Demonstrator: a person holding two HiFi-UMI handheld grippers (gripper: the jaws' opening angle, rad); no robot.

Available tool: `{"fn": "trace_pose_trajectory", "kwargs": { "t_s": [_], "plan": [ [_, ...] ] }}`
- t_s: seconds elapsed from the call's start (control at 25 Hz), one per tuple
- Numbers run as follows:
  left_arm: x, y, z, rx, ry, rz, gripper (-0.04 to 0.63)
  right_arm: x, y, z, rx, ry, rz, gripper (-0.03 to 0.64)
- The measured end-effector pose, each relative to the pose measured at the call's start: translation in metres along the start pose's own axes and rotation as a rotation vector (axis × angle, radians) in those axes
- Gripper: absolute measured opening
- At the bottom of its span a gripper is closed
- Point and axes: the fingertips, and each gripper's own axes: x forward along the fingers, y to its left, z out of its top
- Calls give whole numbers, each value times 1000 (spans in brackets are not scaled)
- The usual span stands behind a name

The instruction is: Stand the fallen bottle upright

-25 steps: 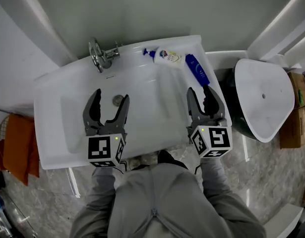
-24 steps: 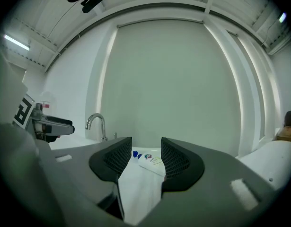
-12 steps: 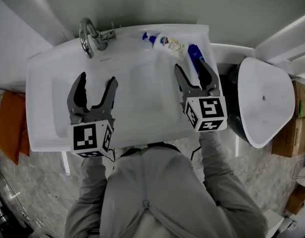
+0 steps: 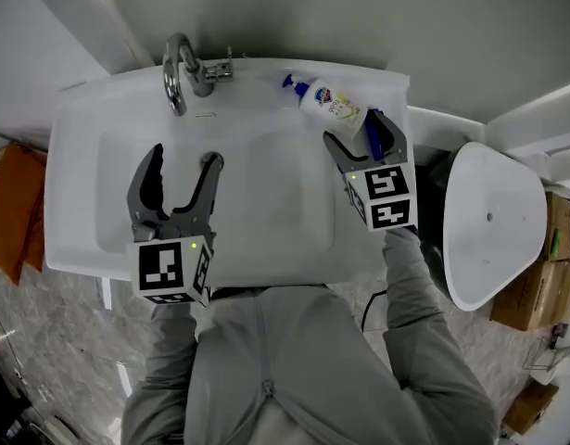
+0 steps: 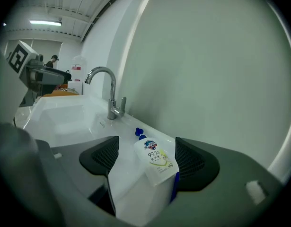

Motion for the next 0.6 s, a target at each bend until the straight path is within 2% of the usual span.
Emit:
{"fn": "trace_pose_trajectory", "kwargs": {
  "t_s": [0.16,0.44,0.6],
  "plan": [
    [3,2,-2,-10,3,20,373,26,-1,-4,-78,65,76,368],
    [2,11,-9,-33,14,62,373,75,3,-28,-192,277,242,414],
    [-2,20,-14,-41,23,89,373,95,4,-45,-254,371,295,419]
  ]
}}
